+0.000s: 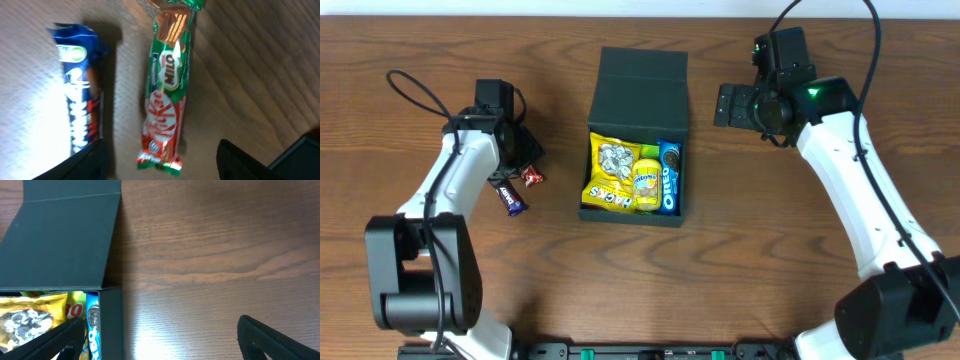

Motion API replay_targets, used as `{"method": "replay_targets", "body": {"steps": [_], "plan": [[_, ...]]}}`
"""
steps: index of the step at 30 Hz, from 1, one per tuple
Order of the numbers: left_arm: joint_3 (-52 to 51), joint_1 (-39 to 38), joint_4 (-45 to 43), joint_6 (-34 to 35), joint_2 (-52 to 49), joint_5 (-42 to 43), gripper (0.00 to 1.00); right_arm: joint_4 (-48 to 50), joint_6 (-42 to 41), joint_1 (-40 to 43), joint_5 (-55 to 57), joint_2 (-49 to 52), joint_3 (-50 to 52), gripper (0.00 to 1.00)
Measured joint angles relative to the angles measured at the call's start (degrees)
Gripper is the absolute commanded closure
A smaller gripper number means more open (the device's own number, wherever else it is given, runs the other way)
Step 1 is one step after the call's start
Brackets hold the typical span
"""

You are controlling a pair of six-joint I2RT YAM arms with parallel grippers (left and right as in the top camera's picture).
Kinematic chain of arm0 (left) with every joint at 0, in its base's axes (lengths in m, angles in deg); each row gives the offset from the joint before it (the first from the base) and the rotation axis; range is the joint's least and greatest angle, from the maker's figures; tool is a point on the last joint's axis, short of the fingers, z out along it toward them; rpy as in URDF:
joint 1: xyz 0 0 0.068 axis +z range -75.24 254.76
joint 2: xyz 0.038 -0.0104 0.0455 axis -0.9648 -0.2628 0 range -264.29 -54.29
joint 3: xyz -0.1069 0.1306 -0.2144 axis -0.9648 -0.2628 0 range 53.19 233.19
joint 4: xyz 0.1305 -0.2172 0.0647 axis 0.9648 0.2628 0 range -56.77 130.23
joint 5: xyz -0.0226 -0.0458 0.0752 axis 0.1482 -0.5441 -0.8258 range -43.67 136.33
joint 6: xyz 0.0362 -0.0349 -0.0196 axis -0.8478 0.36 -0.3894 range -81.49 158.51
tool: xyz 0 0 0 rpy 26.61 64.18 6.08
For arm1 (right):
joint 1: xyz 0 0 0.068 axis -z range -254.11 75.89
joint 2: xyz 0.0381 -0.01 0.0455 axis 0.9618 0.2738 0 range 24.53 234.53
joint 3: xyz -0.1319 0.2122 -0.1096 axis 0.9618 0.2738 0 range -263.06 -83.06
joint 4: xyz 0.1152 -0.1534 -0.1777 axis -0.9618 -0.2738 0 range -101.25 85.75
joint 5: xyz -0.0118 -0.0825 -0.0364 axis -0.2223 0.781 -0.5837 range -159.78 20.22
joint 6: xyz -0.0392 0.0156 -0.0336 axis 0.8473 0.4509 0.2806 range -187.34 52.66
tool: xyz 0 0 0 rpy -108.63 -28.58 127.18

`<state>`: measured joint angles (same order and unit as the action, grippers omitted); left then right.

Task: Pack container
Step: 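Grasp the KitKat Milo bar with the left gripper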

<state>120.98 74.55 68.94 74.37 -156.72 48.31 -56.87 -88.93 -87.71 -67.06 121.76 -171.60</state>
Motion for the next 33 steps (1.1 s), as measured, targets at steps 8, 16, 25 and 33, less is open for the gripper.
{"method": "replay_targets", "body": {"steps": [8,16,25,33], "plan": [[-0.31,0.0,-4.61,0.63,-6.64,2.16,0.33,0.24,0.39,0.0,0.79,0.0,0.0,0.04],[-0.52,0.0,-4.96,0.33,-7.41,2.21,0.41,0.76,0.42,0.0,0.9,0.0,0.0,0.04],[-0.48,0.11,-5.16,-0.26,-7.63,2.14,0.6,1.92,0.44,0.02,1.01,0.0,0.0,0.04],[-0.22,0.11,-4.63,-1.29,-7.82,2.95,0.83,2.34,0.66,4.52,0.98,0.0,0.0,0.02]]}}
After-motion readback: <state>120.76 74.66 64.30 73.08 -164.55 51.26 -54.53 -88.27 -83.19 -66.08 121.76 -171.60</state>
